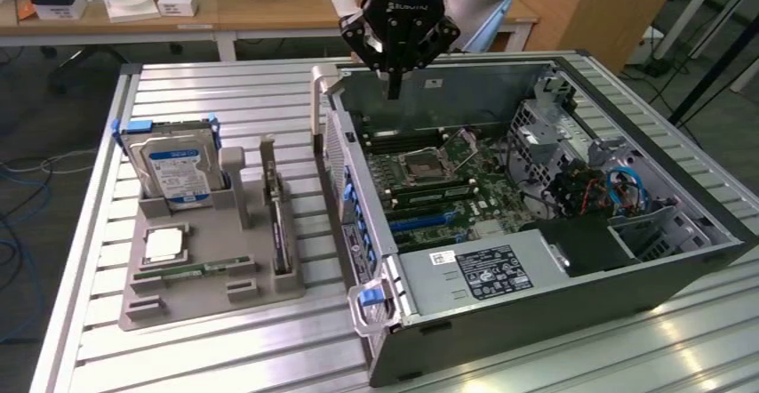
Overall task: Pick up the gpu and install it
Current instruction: 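Reach for the gpu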
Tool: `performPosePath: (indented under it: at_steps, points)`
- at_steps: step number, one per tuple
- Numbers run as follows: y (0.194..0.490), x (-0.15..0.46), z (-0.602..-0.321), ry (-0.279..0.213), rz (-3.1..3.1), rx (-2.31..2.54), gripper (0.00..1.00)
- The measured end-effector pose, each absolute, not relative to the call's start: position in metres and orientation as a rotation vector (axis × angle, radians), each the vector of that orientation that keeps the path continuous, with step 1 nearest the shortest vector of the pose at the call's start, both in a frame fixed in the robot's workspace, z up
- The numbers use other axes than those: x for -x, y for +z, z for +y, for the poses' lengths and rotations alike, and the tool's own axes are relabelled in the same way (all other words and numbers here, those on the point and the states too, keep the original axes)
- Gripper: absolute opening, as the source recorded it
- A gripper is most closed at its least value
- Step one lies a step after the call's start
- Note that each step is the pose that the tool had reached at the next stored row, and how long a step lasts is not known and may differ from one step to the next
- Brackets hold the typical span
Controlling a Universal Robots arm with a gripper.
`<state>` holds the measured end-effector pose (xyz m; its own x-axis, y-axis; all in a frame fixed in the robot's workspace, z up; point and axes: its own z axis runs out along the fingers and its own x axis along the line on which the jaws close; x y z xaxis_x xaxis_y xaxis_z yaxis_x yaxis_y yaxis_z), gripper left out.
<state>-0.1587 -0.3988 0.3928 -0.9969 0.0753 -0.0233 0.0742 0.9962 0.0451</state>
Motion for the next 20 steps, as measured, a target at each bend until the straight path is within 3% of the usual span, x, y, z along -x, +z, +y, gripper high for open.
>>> performPosePath:
  at_steps: [20]
  points:
    - [0.393, 0.175, -0.399, 0.069, 3.114, -0.117, 0.11]
